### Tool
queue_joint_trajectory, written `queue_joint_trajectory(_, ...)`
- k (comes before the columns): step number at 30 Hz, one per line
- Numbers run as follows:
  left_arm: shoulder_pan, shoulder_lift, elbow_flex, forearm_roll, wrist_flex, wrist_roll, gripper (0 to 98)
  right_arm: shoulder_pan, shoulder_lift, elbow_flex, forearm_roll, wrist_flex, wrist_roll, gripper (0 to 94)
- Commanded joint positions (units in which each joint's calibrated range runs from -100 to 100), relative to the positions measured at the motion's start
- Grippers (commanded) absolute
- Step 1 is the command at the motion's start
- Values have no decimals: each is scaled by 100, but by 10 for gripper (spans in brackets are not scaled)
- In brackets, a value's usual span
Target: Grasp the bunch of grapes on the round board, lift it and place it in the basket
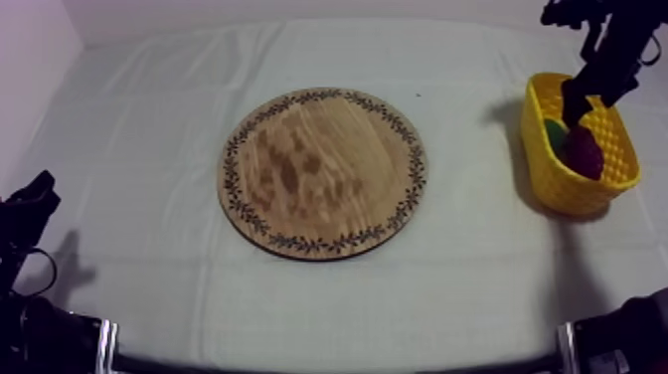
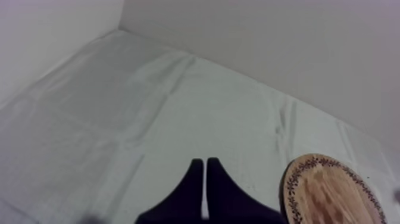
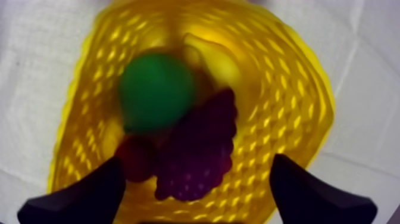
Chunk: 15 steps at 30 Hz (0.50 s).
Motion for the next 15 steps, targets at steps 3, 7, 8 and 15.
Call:
queue_joint_trajectory(3, 2, 2, -4, 1, 0, -1, 0, -20, -698, 347, -53, -153, 30, 582)
queue_joint_trajectory(7, 2, 2, -4, 1, 0, -1, 0, -82, -1372, 848, -125, -442, 24, 491)
queue_joint_trajectory(8, 2, 2, -4, 1, 0, -1, 0, -111, -1551, 995, -144, -525, 29, 470)
queue_joint_trajectory(15, 2, 2, -4, 1, 0, 0, 0, -353, -3013, 2280, -149, -1325, -192, 350)
